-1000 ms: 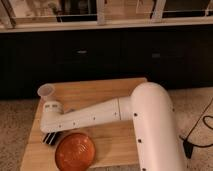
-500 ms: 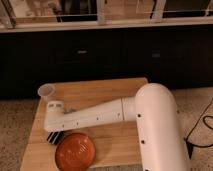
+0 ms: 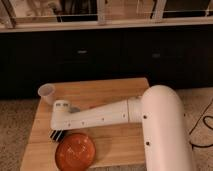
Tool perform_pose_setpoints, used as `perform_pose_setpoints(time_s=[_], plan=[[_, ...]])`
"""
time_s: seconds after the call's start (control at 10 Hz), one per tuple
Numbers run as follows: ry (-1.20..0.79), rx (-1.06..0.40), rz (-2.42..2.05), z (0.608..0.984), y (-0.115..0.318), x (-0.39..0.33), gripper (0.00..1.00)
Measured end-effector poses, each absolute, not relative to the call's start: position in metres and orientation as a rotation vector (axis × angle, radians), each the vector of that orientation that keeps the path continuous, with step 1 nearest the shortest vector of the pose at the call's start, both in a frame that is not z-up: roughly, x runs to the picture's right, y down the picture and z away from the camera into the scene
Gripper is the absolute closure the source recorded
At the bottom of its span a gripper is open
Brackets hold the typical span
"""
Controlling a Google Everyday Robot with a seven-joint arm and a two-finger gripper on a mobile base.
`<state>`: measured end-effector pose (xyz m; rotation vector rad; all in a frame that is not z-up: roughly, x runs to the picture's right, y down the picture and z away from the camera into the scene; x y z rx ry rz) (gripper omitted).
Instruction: Place the eraser on the white sponge
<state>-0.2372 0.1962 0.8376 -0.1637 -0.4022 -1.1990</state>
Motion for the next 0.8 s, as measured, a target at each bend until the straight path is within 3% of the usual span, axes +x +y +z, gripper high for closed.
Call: perform_pose_setpoints(time_s=[0.4,0.5,0.8], plan=[[-0.370,-0.179,-1.240,0.808,0.185,-0.253,0.95],[-0.372,-0.172,-1.243,0.794,0.177,-0.258,1.00],[-0.383,-0.192,-1.225,0.777,0.161,-0.260,1.00]])
